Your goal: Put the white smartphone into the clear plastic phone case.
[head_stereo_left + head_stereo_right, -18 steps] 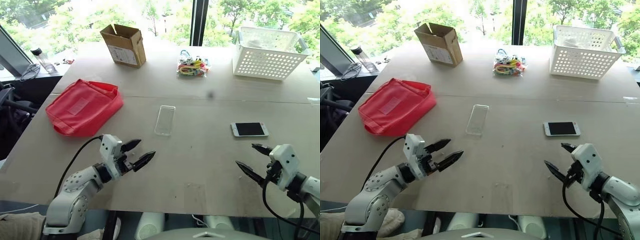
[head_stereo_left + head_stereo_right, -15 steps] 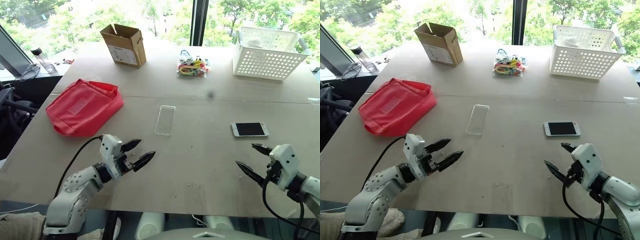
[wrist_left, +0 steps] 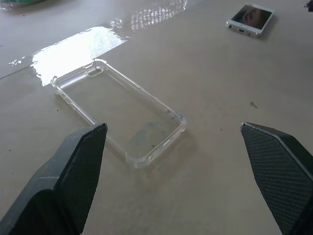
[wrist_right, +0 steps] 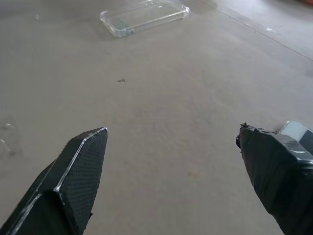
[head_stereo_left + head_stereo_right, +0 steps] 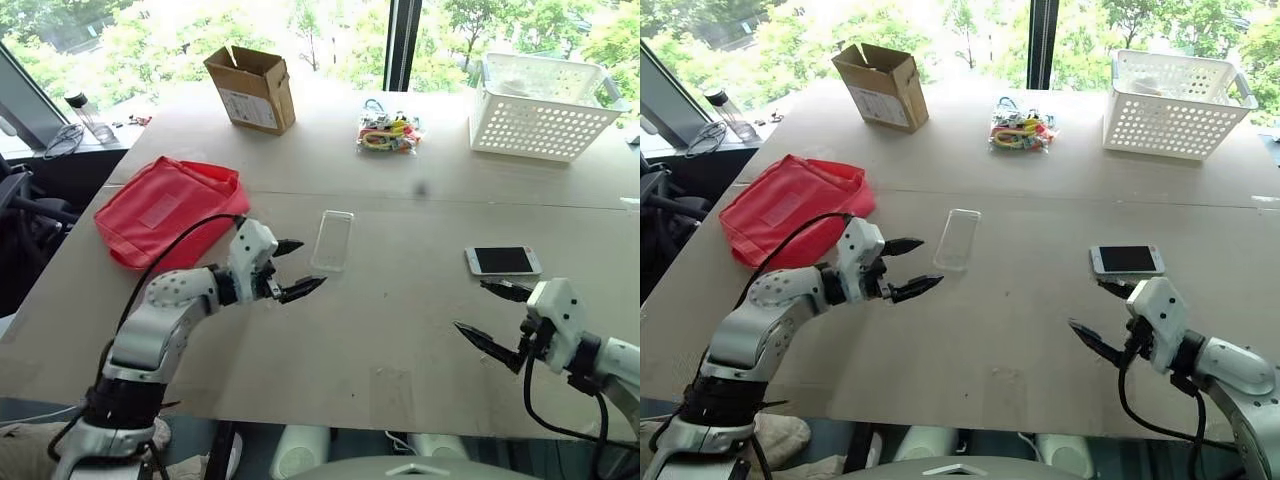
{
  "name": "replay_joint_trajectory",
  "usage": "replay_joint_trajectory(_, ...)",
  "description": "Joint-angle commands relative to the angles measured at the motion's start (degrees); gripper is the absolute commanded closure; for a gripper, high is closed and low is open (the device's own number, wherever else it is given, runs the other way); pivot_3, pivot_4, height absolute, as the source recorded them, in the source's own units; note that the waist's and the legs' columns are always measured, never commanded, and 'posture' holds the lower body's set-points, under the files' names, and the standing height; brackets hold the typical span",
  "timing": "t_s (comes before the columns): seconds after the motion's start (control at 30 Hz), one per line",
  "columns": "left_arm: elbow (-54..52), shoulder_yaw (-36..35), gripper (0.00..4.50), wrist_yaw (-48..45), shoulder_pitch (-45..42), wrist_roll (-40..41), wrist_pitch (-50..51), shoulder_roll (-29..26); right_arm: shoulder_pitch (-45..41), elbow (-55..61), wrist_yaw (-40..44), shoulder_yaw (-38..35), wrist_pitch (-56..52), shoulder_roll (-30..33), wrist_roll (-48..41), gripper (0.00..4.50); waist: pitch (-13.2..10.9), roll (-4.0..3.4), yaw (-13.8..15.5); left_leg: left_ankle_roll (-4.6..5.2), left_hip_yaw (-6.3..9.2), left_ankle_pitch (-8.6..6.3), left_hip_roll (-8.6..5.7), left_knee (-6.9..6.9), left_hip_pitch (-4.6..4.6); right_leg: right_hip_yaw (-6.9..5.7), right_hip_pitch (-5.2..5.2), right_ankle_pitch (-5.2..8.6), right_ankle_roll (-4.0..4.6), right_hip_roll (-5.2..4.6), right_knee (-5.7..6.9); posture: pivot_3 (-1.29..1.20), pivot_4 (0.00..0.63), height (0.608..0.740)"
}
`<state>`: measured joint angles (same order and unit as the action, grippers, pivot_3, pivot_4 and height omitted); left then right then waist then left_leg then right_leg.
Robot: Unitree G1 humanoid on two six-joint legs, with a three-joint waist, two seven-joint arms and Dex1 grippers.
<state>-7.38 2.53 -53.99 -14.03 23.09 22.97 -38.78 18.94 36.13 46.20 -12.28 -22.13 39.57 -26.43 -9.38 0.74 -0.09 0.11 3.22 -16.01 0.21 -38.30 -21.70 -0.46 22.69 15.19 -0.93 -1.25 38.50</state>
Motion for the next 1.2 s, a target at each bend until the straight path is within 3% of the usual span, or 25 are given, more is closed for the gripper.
replay_joint_trajectory(0.03, 7.46, 4.9, 0.04, -6.92, -4.9, -4.43, -5.89, -0.46, 0.32, 2.51, 2.74, -1.36, 2.43, 1.38, -1.29, 0.0, 0.0, 0.02, -0.06, 0.0, 0.0, 0.0, 0.0, 0.0, -0.01, 0.0, 0.0, 0.0, 0.0, 0.01, 0.0, 0.0, 0.15, 0.74)
replay_joint_trajectory(0.07, 9.8, 6.06, 0.04, -8.09, -6.28, -5.61, -7.43, -0.09, 0.29, 2.38, 2.77, -1.34, 2.81, 1.45, -1.01, 0.0, -0.01, 0.01, -0.05, 0.0, 0.0, 0.0, 0.0, -0.01, 0.0, 0.0, 0.0, 0.0, 0.0, 0.01, 0.0, 0.0, 0.15, 0.74)
replay_joint_trajectory(0.17, 17.18, 9.87, 1.0, -10.32, -10.07, -10.08, -12.4, 1.22, -0.03, 2.27, 1.83, -0.97, 3.28, 1.26, 0.05, 0.0, 0.0, 0.02, -0.06, 0.0, 0.0, 0.0, 0.0, -0.02, 0.0, 0.0, 0.0, -0.01, 0.0, 0.06, 0.01, 0.0, 0.15, 0.74)
replay_joint_trajectory(0.27, 22.02, 11.21, 2.27, -10.19, -12.24, -12.6, -14.43, 2.99, 0.52, 3.29, 0.73, -0.24, 3.35, 0.73, 0.66, 0.0, 0.01, 0.01, -0.02, 0.0, -0.01, 0.0, 0.0, -0.01, 0.01, 0.02, 0.0, -0.01, 0.0, 0.06, 0.01, 0.0, 0.15, 0.74)
replay_joint_trajectory(0.33, 23.3, 11.25, 3.44, -10.28, -12.7, -13.29, -13.92, 3.69, 1.13, 3.99, -0.03, 0.24, 3.37, 0.37, 1.12, 0.0, 0.03, 0.01, -0.05, 0.0, -0.01, 0.0, 0.01, -0.02, 0.0, 0.02, 0.0, -0.01, 0.0, 0.05, 0.01, 0.0, 0.15, 0.74)
replay_joint_trajectory(0.4, 22.56, 10.85, 4.31, -9.78, -12.33, -13.1, -11.76, 4.24, 1.68, 4.48, -0.59, 0.78, 3.48, 0.07, 1.66, 0.0, 0.04, 0.01, -0.08, 0.0, -0.02, 0.0, 0.01, -0.02, 0.01, 0.04, 0.0, -0.01, -0.01, 0.05, 0.02, 0.0, 0.15, 0.74)
replay_joint_trajectory(0.43, 21.4, 10.45, 4.42, -9.22, -12.0, -12.4, -9.48, 4.62, 1.94, 4.69, -0.83, 1.08, 3.56, -0.06, 1.94, 0.0, 0.05, 0.01, -0.09, 0.0, -0.02, 0.0, 0.02, -0.02, 0.01, 0.04, 0.0, -0.01, -0.01, 0.04, 0.02, 0.0, 0.15, 0.74)
replay_joint_trajectory(0.53, 12.4, 7.52, 4.42, -5.14, -11.5, -5.39, 7.35, 7.13, 2.18, 5.07, -1.45, 2.02, 3.62, -0.35, 2.58, 0.0, 0.05, 0.01, -0.27, 0.0, 0.0, 0.0, 0.03, -0.02, 0.03, 0.05, -0.01, -0.01, -0.01, 0.04, 0.06, 0.0, 0.15, 0.74)
replay_joint_trajectory(0.67, 2.44, -0.13, 4.42, 10.79, -15.54, 3.12, 36.2, 16.62, 0.08, 4.6, -1.96, 2.89, 2.87, -0.2, 2.49, 0.0, 0.0, 0.1, 0.14, 0.01, 0.13, 0.0, 0.02, -0.19, -0.08, -0.07, -0.02, 0.01, -0.08, 0.0, 0.1, 0.0, 0.15, 0.74)
replay_joint_trajectory(0.8, -1.69, -4.83, 4.42, 20.97, -19.21, 6.12, 51.21, 25.97, -2.51, 4.05, -2.08, 3.49, 2.07, 0.16, 2.36, 0.0, -0.02, 0.14, -0.01, 0.0, 0.15, 0.0, 0.0, -0.23, -0.09, -0.08, -0.02, -0.01, -0.08, 0.01, 0.12, 0.0, 0.15, 0.74)
replay_joint_trajectory(0.9, -2.06, -7.82, 4.42, 24.5, -21.04, 7.33, 55.69, 29.33, -3.37, 4.11, -2.21, 3.61, 1.54, 0.23, 2.3, 0.0, -0.01, 0.14, -0.2, -0.01, 0.15, 0.01, 0.0, -0.21, -0.08, -0.07, -0.02, -0.01, -0.07, 0.02, 0.13, 0.0, 0.15, 0.74)
replay_joint_trajectory(1.0, -2.86, -9.86, 3.67, 22.31, -22.42, 10.75, 53.95, 29.02, -3.34, 4.65, -2.54, 3.31, 1.13, 0.09, 2.3, 0.0, -0.02, 0.14, -0.66, -0.04, 0.13, 0.02, 0.01, -0.13, -0.03, -0.01, -0.01, -0.02, -0.05, 0.03, 0.13, 0.0, 0.15, 0.74)
replay_joint_trajectory(1.03, -2.87, -10.26, 3.18, 20.21, -22.97, 12.39, 53.17, 27.95, -3.0, 5.01, -2.73, 3.09, 0.96, -0.04, 2.14, 0.0, -0.02, 0.14, -0.64, -0.05, 0.13, 0.02, 0.02, -0.11, -0.02, 0.01, 0.0, -0.02, -0.05, 0.05, 0.14, 0.0, 0.15, 0.74)
replay_joint_trajectory(1.13, -1.59, -2.86, 1.49, 10.01, -22.6, 7.63, 39.95, 17.57, -1.6, 6.1, -3.34, 2.81, 0.79, -0.44, 1.8, 0.0, -0.01, 0.13, -0.63, -0.2, 0.12, 0.11, 0.03, -0.09, 0.02, 0.01, 0.01, -0.01, -0.04, 0.06, 0.17, 0.0, 0.15, 0.74)
replay_joint_trajectory(1.2, 3.1, 1.05, 0.79, 1.88, -23.38, 4.01, 30.13, 10.98, -0.62, 6.45, -3.61, 2.97, 1.07, -0.69, 1.88, 0.0, -0.01, 0.12, -0.61, -0.34, 0.08, 0.18, 0.02, -0.05, 0.05, 0.06, 0.0, -0.01, -0.04, 0.07, 0.16, 0.0, 0.15, 0.74)
